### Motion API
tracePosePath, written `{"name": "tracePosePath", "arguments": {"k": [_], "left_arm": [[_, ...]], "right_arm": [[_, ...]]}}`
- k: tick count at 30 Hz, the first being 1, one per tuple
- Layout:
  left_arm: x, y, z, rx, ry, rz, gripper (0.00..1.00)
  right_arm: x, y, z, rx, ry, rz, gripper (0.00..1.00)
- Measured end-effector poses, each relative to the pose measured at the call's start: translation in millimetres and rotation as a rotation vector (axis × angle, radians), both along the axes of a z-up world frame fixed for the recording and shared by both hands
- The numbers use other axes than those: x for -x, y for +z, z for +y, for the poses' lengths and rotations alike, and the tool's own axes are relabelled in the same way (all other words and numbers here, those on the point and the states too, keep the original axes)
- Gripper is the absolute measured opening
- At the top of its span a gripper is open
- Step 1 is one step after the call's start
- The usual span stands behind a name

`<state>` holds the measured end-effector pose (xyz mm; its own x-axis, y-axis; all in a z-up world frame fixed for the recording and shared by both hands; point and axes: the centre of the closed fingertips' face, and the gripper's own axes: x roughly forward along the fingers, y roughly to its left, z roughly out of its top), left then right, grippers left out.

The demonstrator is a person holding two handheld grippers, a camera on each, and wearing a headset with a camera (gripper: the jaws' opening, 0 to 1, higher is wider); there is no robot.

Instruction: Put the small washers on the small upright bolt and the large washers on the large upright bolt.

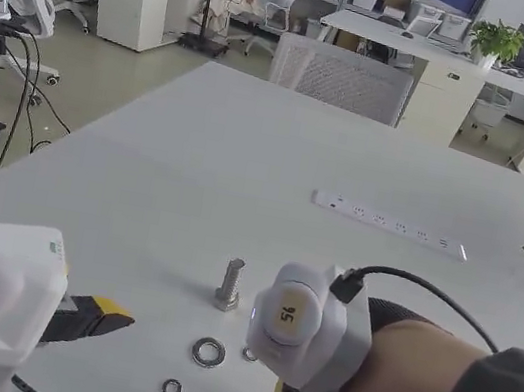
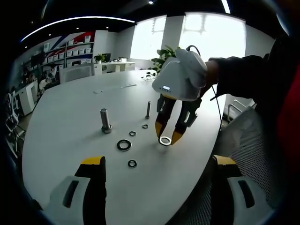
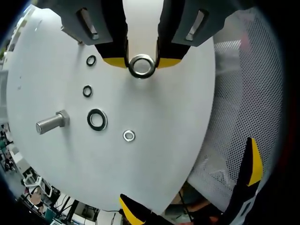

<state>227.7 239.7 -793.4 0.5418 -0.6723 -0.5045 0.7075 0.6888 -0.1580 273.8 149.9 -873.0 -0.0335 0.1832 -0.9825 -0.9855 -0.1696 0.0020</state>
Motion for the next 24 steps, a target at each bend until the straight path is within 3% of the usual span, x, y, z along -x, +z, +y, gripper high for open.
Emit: {"name": "tracePosePath", "arguments": {"k": [5, 14, 24], "left_arm": [[-0.9, 1.4, 0.4, 0.005, 0.004, -0.003, 0.93], [-1.8, 2.6, -0.5, 0.005, 0.002, -0.007, 0.93], [-2.1, 2.7, -0.9, 0.005, 0.002, -0.005, 0.93]], "right_arm": [[-4.2, 7.4, -1.5, -0.003, -0.006, 0.003, 0.24], [-24.7, 37.6, -2.3, -0.043, -0.038, -0.020, 0.24], [-47.5, 77.3, 6.2, -0.070, -0.023, -0.061, 0.24]]}}
